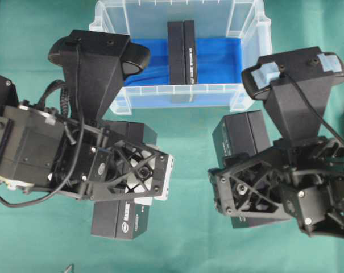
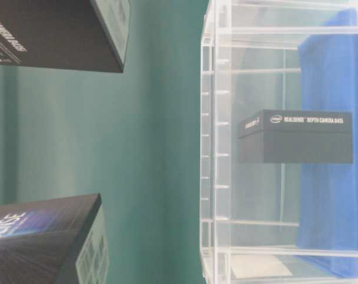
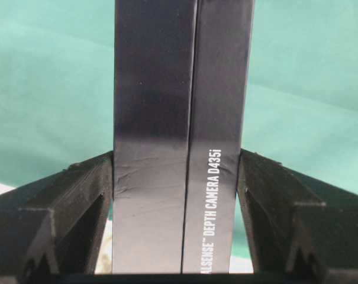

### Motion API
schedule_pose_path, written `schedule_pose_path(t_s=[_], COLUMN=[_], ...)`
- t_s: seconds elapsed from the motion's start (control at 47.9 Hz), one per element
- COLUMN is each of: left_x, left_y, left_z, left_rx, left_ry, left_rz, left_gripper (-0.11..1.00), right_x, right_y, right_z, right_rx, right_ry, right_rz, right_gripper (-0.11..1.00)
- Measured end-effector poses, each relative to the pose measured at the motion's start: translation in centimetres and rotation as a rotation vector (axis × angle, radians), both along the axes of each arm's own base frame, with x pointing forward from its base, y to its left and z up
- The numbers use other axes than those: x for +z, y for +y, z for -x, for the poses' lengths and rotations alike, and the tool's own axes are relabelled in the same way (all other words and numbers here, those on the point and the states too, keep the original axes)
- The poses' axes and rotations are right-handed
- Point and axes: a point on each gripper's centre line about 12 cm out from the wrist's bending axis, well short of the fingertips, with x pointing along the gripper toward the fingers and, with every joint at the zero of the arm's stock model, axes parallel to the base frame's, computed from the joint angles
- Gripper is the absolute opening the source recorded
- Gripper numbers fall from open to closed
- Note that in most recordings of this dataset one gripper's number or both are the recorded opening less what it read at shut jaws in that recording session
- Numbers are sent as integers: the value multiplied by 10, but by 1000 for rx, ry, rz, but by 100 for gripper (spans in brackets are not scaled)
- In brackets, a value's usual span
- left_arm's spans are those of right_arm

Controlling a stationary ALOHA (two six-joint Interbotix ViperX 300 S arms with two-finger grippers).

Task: Take the box out of the case with both arms.
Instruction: 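Carry both box pairs forward over the table in front of the bin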

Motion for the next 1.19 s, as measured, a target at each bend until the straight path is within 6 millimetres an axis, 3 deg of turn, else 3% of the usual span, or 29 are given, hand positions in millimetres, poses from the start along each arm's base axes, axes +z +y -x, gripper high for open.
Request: schedule_pose_path(t_s=[0.814, 1.19], left_x=[0, -26], left_y=[0, -1], left_z=[0, -2], left_rx=[-1, -3], left_ry=[0, 67], left_rz=[0, -22], left_gripper=[64, 64], right_x=[-6, -16], right_y=[1, 3], right_z=[-5, -9], right_rx=[-3, -8], right_ry=[12, 36], right_rz=[15, 25], right_gripper=[66, 66])
